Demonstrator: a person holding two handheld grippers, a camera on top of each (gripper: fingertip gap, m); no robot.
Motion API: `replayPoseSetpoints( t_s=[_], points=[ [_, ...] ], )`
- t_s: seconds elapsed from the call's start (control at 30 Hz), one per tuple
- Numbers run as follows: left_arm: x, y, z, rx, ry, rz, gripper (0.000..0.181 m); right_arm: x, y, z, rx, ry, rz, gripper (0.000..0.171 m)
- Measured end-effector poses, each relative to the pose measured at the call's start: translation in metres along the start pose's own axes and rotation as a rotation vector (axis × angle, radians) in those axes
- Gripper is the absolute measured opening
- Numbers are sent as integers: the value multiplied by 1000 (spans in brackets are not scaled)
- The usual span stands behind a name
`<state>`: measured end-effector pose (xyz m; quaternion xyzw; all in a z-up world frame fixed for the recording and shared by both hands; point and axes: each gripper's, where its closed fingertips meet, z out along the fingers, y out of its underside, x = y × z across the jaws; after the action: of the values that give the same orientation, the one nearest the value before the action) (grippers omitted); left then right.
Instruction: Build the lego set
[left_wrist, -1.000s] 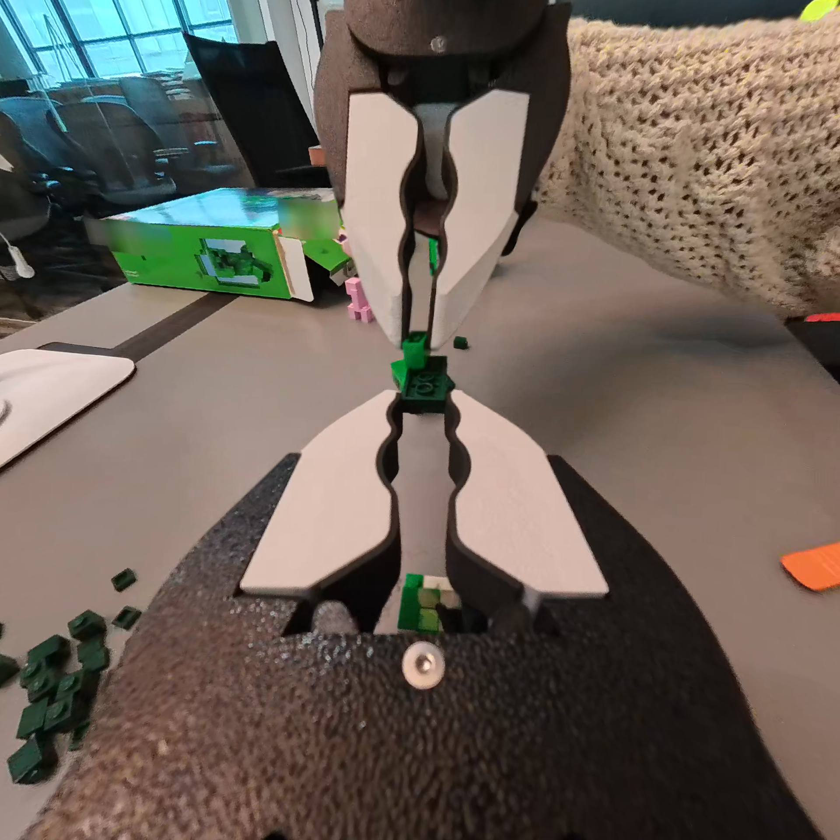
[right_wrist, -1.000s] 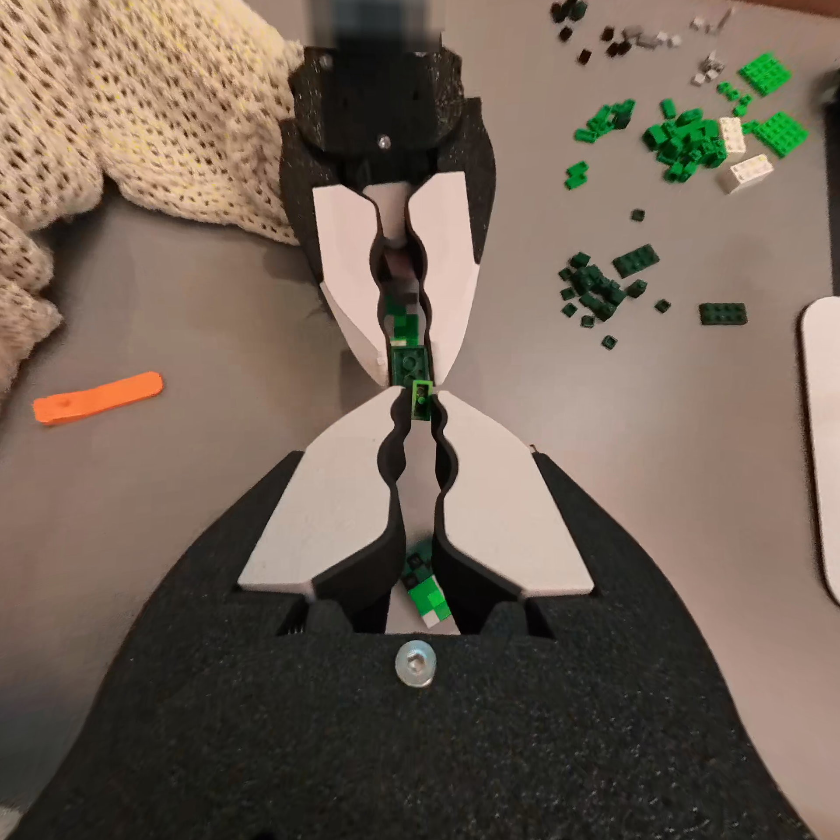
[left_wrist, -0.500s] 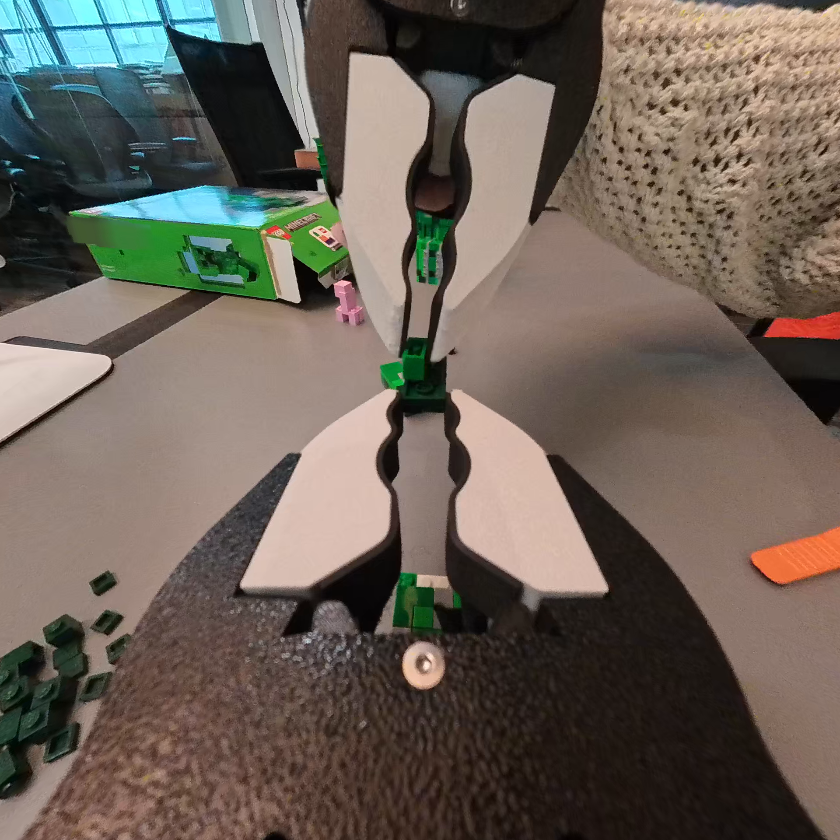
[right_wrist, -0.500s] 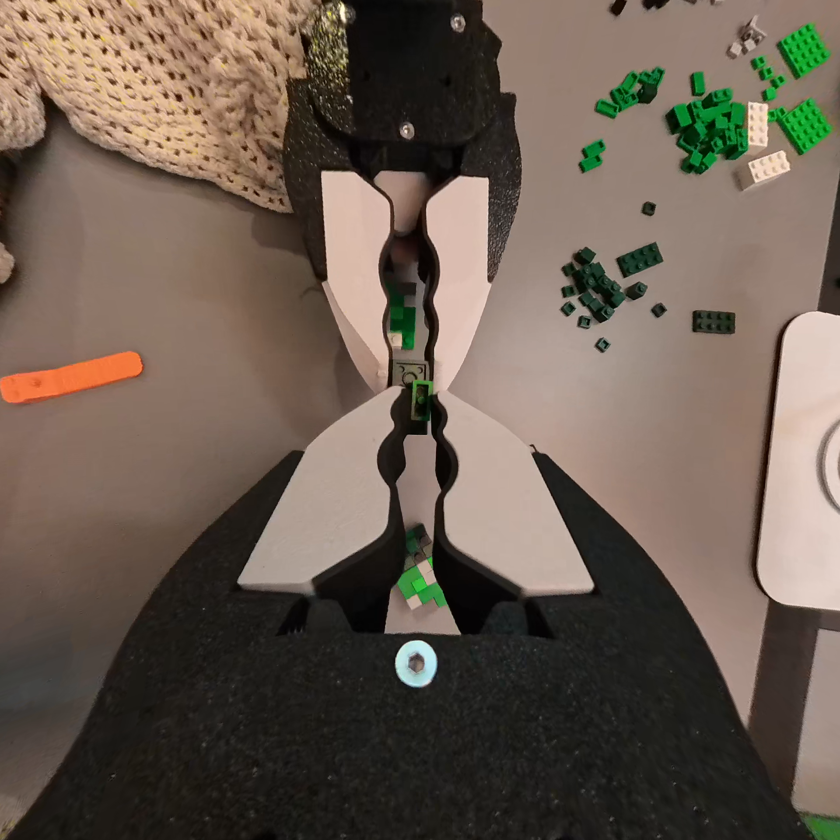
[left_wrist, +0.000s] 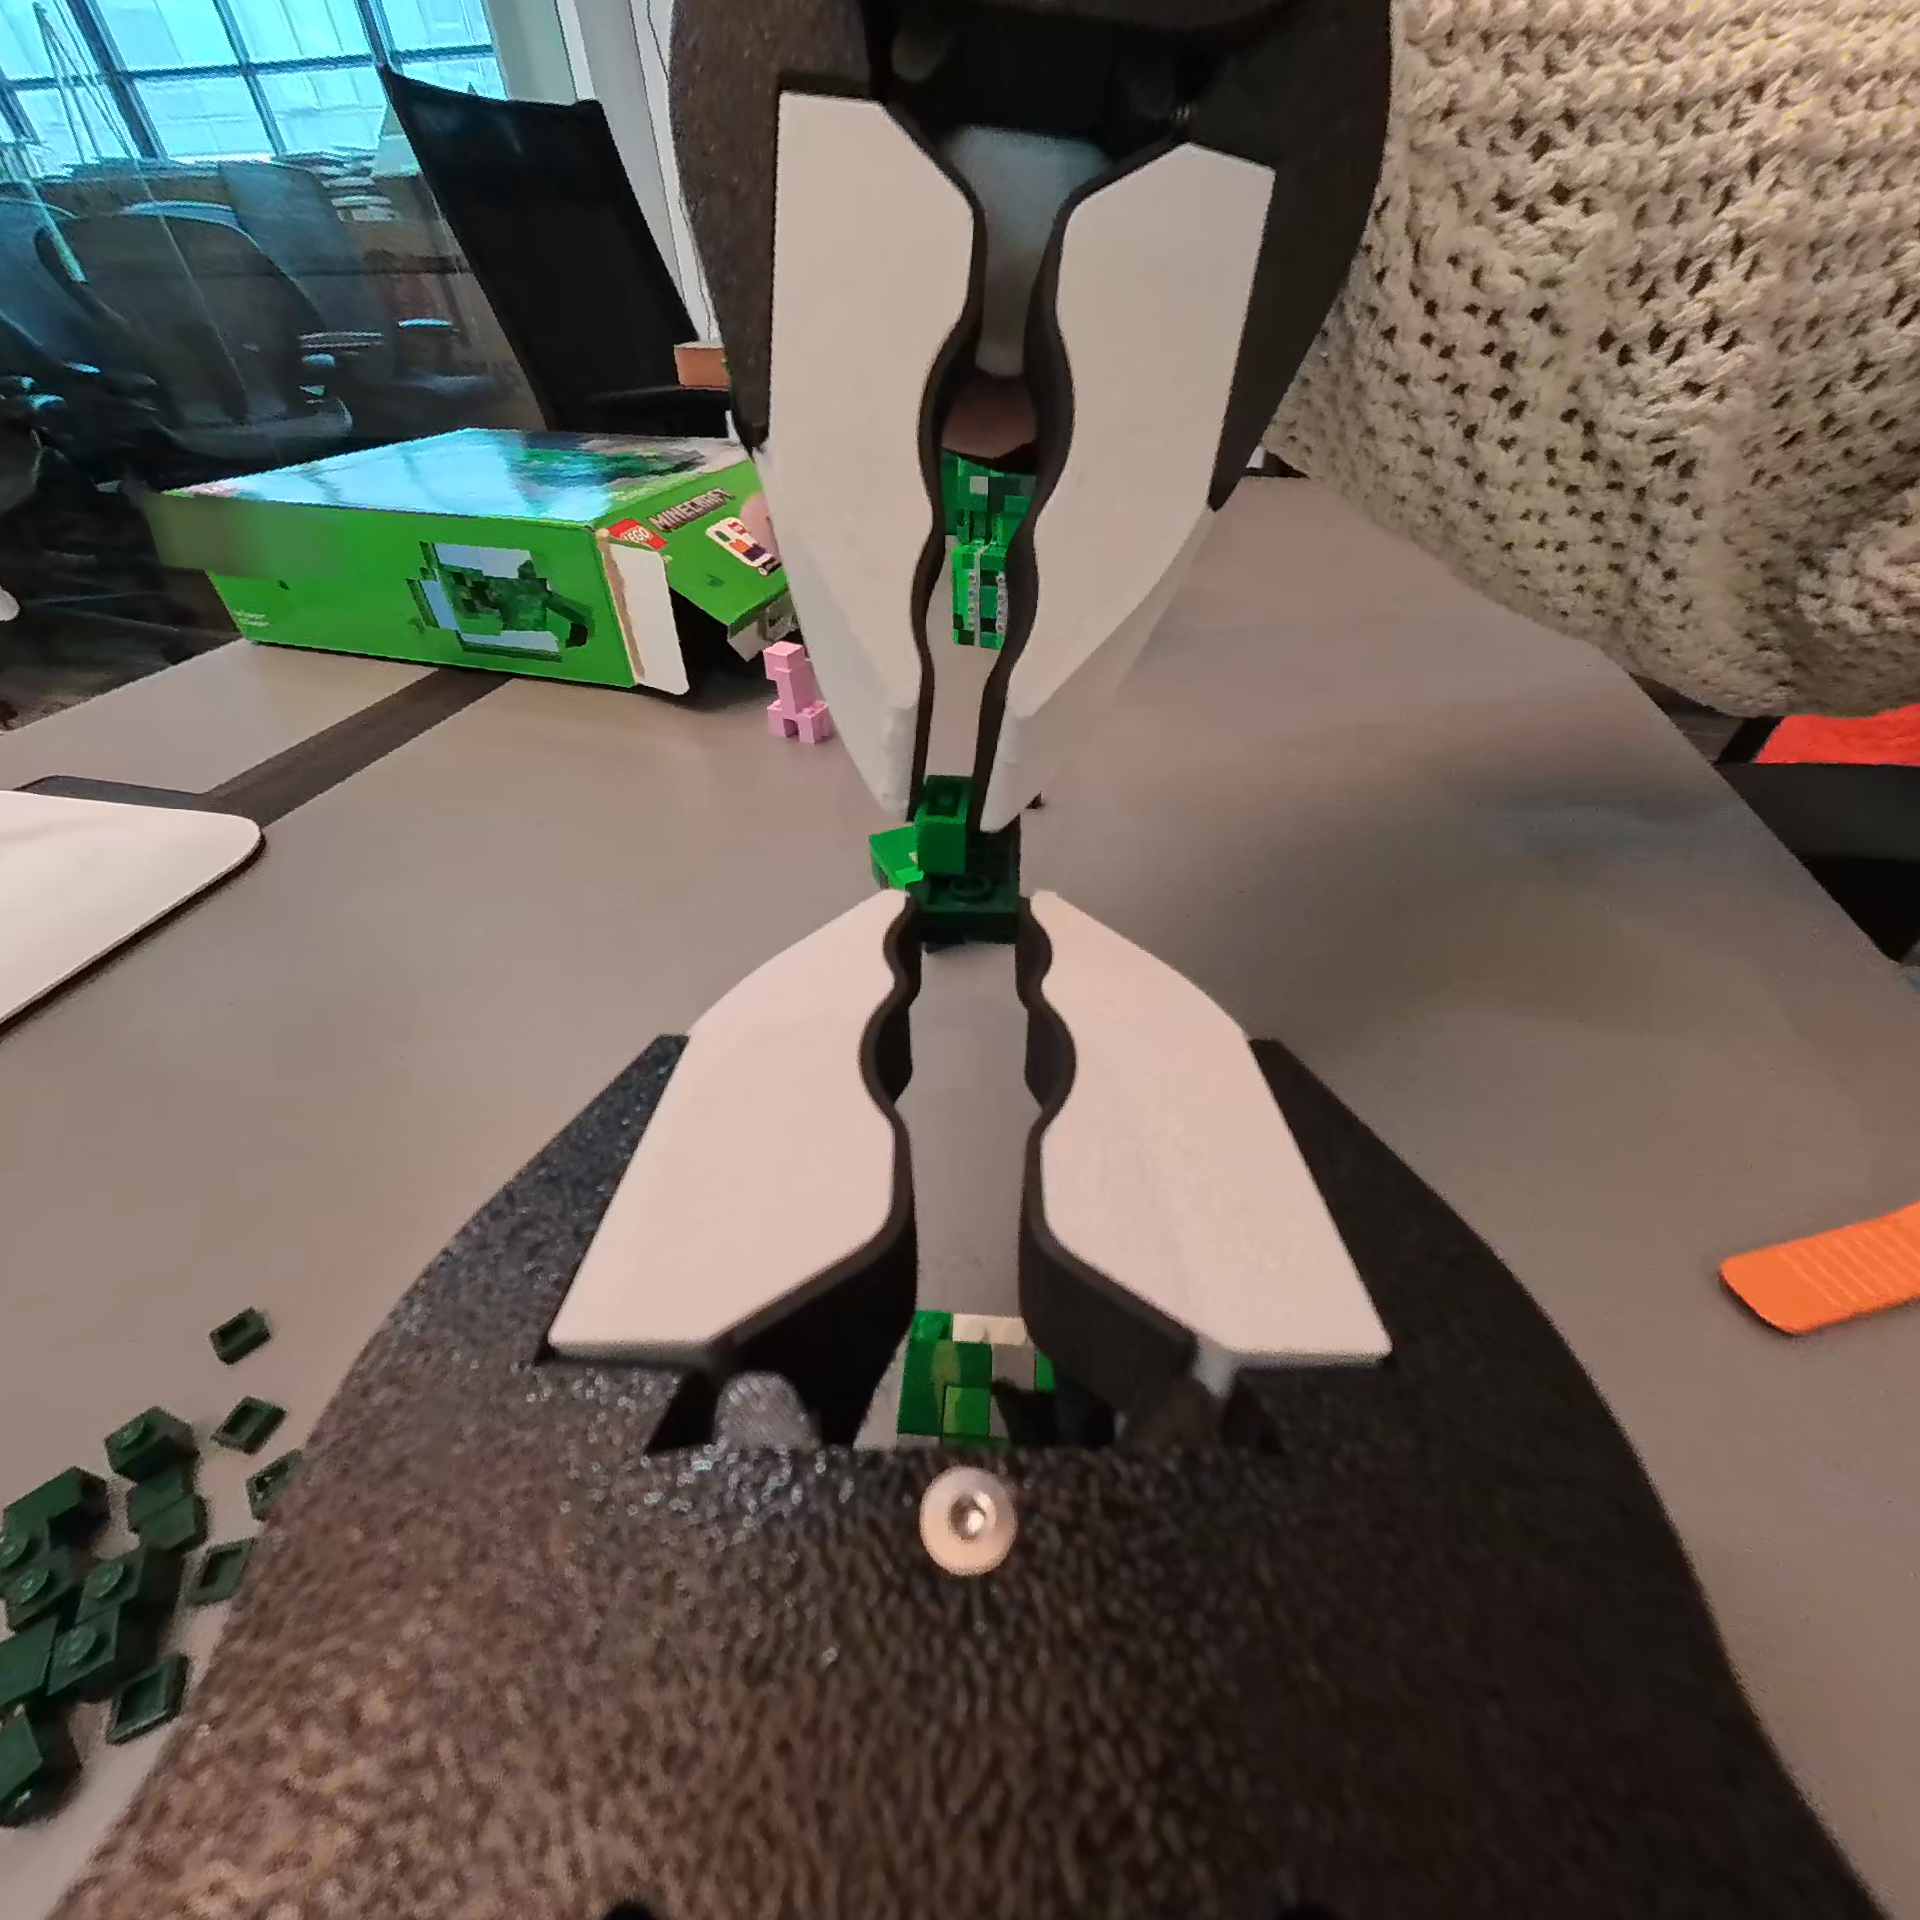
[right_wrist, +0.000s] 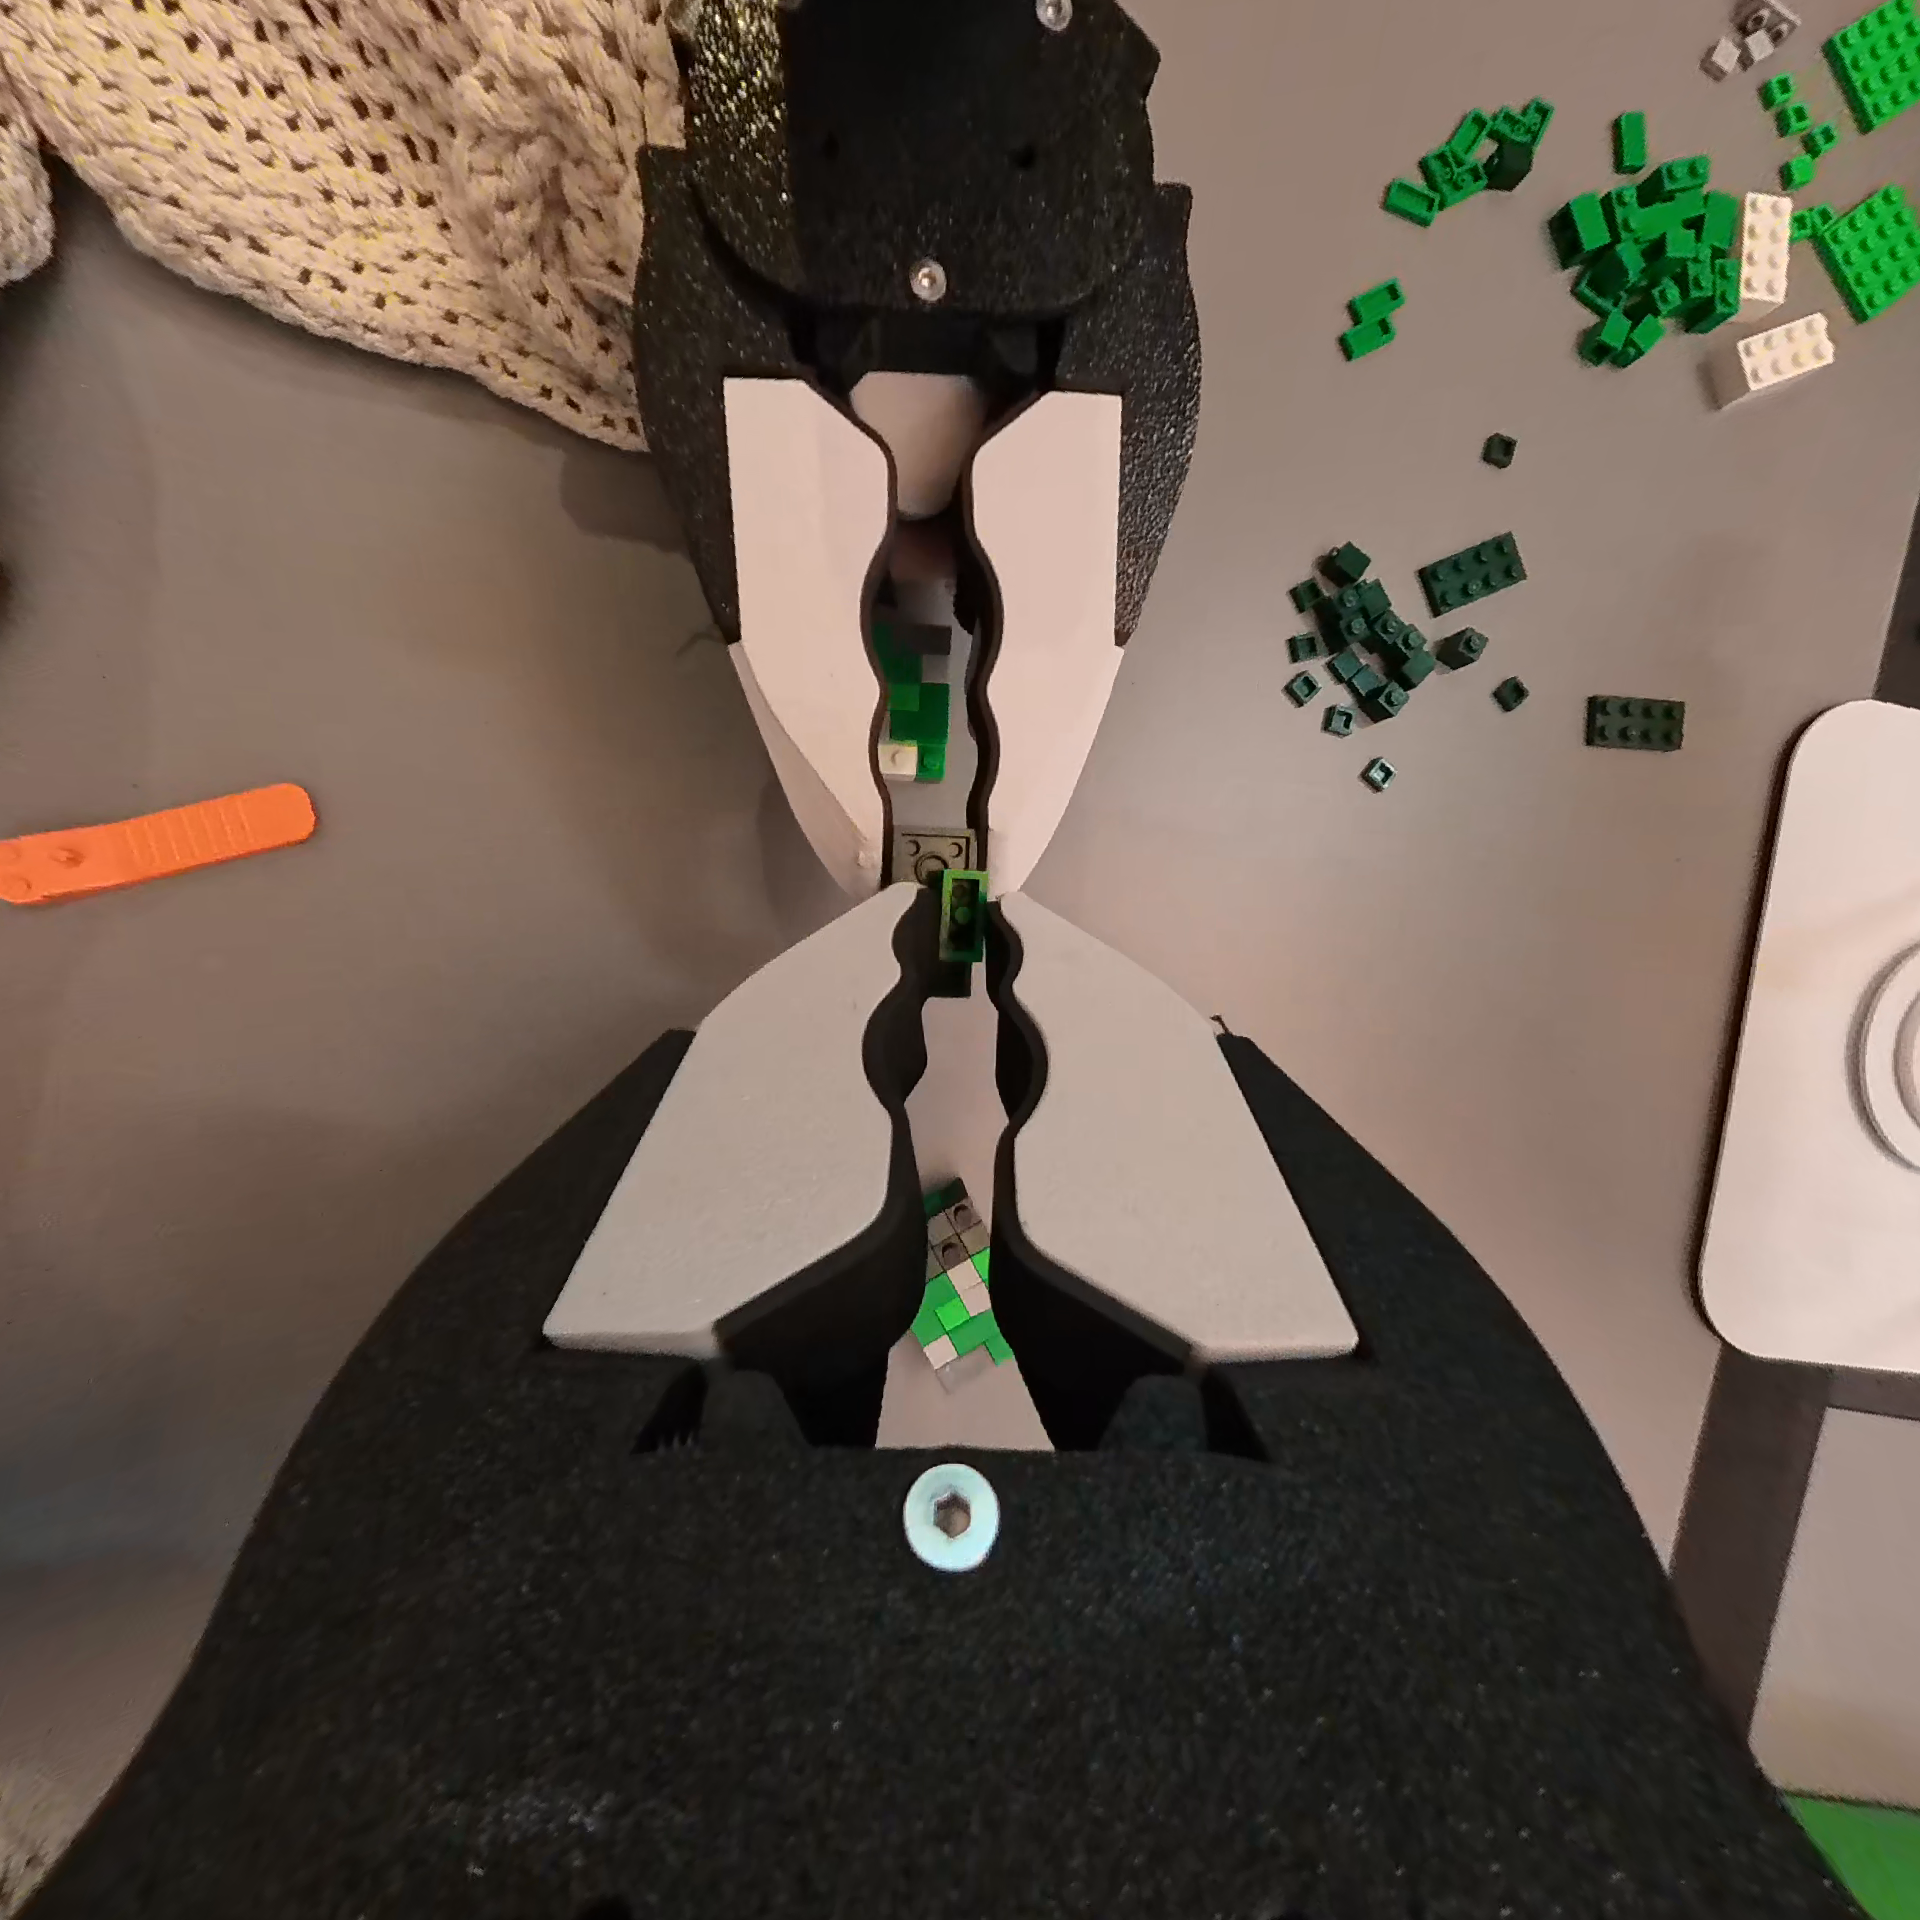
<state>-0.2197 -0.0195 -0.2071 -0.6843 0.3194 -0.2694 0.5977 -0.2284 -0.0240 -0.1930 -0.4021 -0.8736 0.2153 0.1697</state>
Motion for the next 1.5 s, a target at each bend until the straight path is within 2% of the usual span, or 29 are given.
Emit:
replayPoseSetpoints(
  t_s=[0.57,0.8,0.9,1.13,1.3,1.4,1.5],
  points=[
    [1,0,0,0,7,1,18,-4,1,1,7,-10,-6,9],
    [1,0,0,1,5,1,18,-5,0,-3,39,21,-25,16],
    [0,-1,0,3,1,-1,18,-4,2,-5,54,63,-33,24],
    [0,-1,0,2,1,-2,18,-11,6,-8,110,144,-55,28],
    [-1,-1,-1,6,-8,-9,18,-2,3,-16,119,310,-95,49],
    [-3,-1,-1,8,-17,-15,18,7,5,-16,81,565,-189,69],
    [-5,-2,-1,11,-29,-23,18,9,15,-4,-30,792,-316,80]
  ],
)
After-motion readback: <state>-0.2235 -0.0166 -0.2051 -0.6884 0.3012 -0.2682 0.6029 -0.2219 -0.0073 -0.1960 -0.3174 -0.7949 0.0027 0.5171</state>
